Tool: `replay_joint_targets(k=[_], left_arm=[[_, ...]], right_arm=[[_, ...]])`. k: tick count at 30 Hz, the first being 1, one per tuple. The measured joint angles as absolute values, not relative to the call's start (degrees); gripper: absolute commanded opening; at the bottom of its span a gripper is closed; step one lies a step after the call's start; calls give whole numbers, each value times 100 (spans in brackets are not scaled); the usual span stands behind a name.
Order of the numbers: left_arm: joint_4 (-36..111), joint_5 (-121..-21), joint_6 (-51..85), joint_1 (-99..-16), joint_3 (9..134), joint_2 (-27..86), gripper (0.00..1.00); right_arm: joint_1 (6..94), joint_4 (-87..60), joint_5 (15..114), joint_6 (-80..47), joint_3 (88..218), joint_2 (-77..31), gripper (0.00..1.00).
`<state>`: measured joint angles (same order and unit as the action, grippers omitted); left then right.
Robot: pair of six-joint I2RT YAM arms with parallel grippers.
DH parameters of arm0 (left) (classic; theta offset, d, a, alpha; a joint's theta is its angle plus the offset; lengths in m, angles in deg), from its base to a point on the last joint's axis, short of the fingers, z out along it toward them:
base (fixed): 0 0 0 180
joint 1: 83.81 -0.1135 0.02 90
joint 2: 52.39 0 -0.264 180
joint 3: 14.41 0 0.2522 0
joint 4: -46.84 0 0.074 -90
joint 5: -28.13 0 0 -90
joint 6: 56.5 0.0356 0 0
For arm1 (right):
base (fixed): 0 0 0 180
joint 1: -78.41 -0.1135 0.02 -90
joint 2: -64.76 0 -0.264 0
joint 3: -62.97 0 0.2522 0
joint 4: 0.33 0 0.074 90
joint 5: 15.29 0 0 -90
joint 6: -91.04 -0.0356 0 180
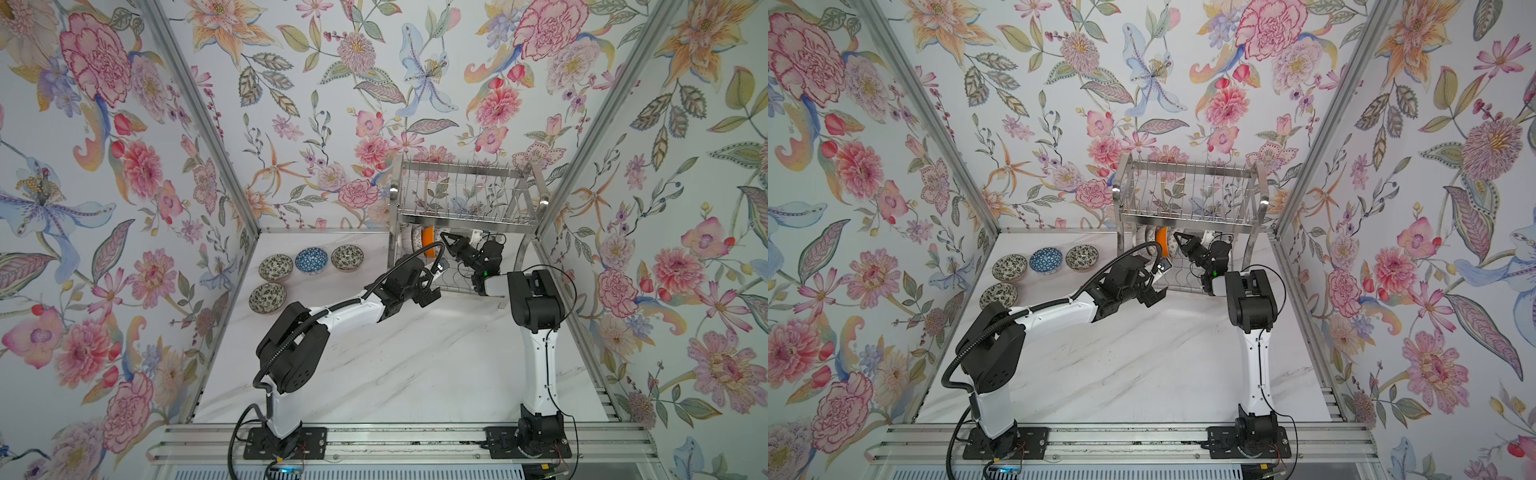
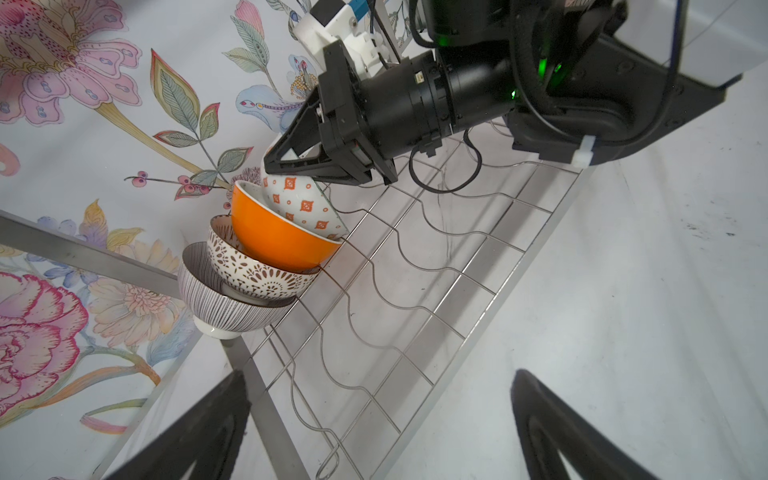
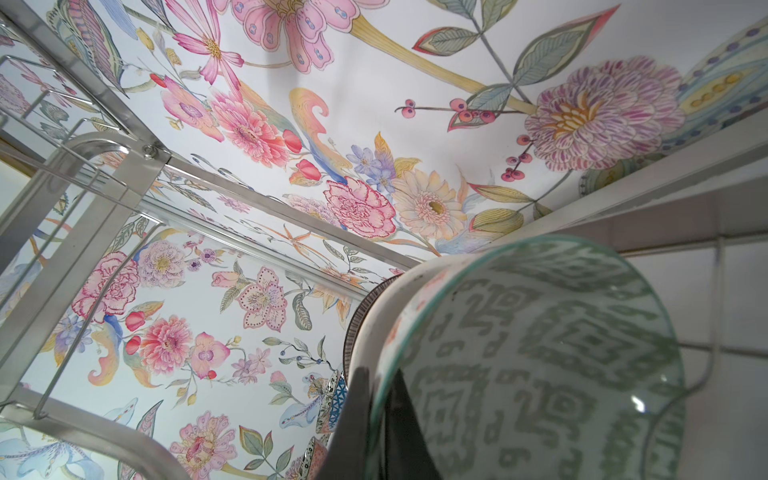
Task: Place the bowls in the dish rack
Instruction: 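Lower the green bowl into the rack beside the orange-and-white bowl with the right gripper, then hold the green bowl upright in the rack with the right gripper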
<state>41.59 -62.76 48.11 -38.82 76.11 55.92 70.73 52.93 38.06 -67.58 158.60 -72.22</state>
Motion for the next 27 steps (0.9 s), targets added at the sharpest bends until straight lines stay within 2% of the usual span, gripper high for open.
replay_joint_targets(k=[10, 27], left_arm=[[4098, -6267, 4806, -3882, 7552, 5531, 99], [4056, -6247, 4765, -3882, 7372, 5365, 99]], right_arm=[[7073, 5063, 3760, -6482, 15873, -7166, 7], [7068, 3719, 3607, -5457, 16061, -6857, 11]])
